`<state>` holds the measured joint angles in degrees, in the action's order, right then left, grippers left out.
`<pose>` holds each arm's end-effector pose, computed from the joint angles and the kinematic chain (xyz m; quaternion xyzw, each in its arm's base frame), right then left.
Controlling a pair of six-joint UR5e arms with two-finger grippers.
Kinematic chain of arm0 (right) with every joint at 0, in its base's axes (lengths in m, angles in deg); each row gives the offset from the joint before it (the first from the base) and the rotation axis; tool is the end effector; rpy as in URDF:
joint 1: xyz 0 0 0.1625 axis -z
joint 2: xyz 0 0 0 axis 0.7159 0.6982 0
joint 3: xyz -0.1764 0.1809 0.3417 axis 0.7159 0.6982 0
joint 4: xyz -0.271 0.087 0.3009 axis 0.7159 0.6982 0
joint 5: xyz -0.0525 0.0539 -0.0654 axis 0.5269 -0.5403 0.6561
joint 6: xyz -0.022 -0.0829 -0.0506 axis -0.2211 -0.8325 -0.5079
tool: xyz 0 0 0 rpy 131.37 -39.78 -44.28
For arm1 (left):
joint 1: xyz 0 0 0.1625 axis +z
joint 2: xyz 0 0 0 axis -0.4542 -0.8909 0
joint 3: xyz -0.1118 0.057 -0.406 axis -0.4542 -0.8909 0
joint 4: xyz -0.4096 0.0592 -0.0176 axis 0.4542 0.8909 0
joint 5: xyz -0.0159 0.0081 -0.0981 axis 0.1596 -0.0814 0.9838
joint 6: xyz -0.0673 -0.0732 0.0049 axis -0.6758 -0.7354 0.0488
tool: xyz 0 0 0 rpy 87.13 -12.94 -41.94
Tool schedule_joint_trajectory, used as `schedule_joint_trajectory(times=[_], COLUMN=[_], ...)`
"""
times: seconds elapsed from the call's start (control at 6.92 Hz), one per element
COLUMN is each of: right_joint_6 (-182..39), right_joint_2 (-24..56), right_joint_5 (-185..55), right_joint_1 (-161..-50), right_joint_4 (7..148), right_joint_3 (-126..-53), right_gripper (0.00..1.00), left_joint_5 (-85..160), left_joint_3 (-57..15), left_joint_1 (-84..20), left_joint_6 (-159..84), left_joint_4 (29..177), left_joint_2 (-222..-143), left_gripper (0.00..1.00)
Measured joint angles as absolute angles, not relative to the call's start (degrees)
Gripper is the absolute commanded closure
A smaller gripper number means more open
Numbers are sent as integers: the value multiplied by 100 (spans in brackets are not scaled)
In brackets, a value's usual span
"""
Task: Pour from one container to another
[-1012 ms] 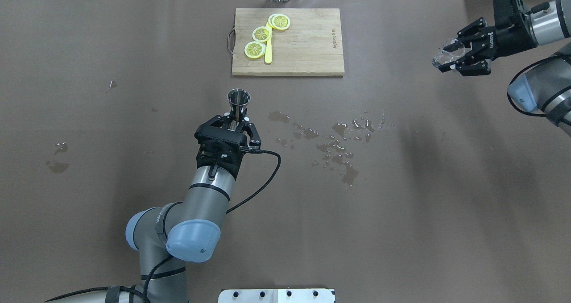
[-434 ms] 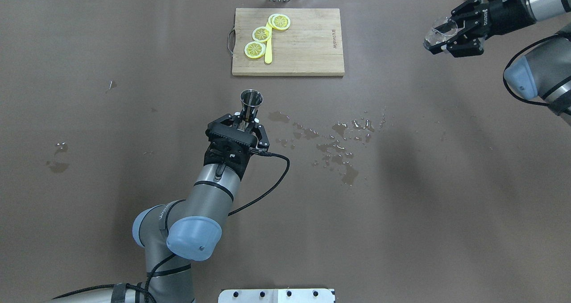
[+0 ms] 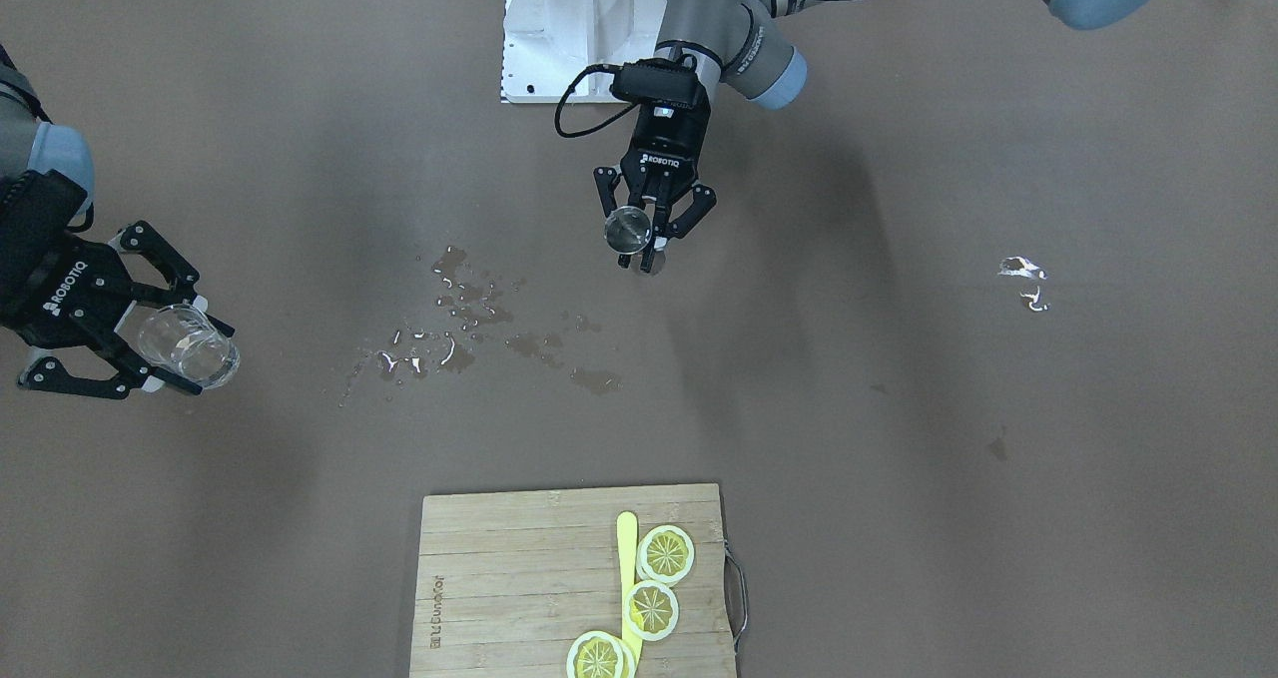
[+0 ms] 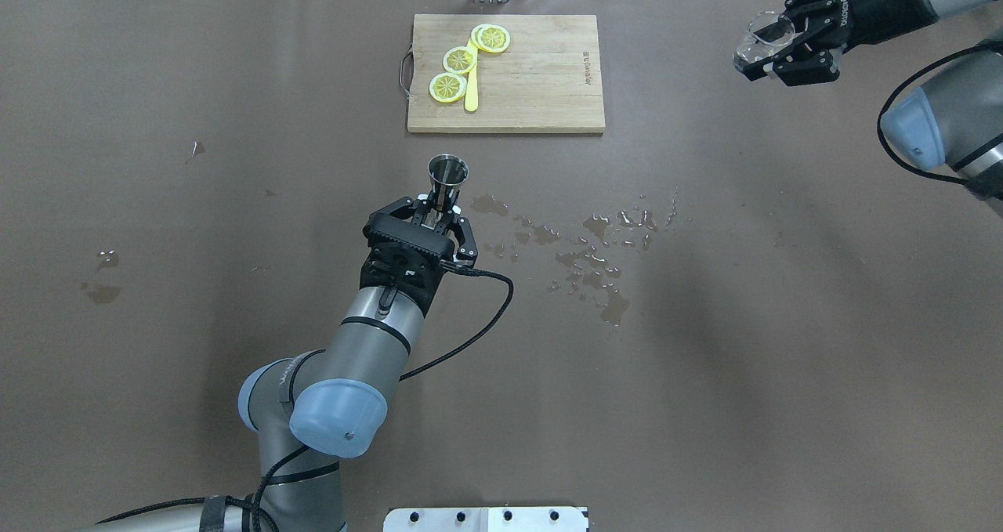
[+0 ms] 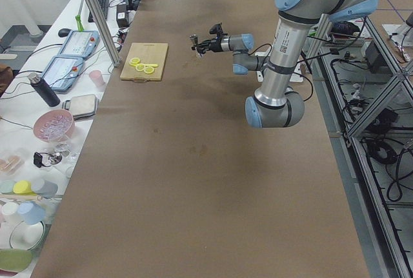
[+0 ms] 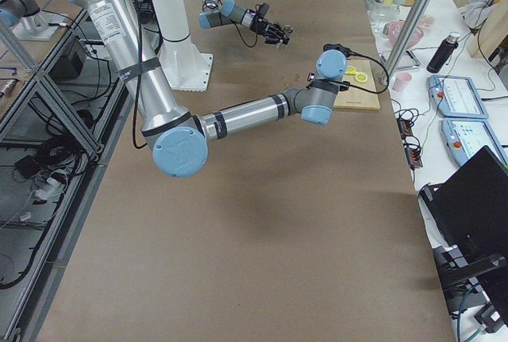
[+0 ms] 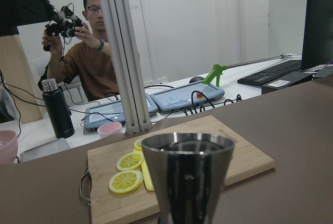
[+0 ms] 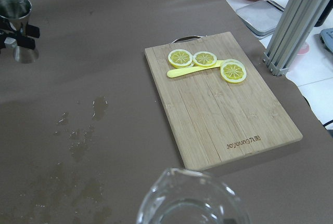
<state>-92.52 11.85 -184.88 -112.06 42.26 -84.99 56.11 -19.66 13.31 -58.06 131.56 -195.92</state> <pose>-0.2018 -0.5956 0.3195 0.4579 -0.4425 -0.4269 0.6421 0.5622 -0.3525 0.2081 0.6042 0.3474 -0.0417 0.7160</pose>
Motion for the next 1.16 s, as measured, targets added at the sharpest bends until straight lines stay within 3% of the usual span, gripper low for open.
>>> schedule_joint_trajectory(times=[0.58,1.16], right_joint_6=[-9920,-10643], right_joint_2=[1107,897], right_joint_5=[-18205,-17729], right_joint_1=[-11078,-10794], right_joint_4=[4998,5900], right_joint_3=[-8753,-8914], right_gripper=[100,100], left_joint_5=[6711,7399], left_joint_3=[-1918,-1544], left_joint_1=[957,761], left_joint_6=[-4641,-4155], left_joint_4=[13332,14634], left_joint_2=[-19929,-19977], left_gripper=[100,100])
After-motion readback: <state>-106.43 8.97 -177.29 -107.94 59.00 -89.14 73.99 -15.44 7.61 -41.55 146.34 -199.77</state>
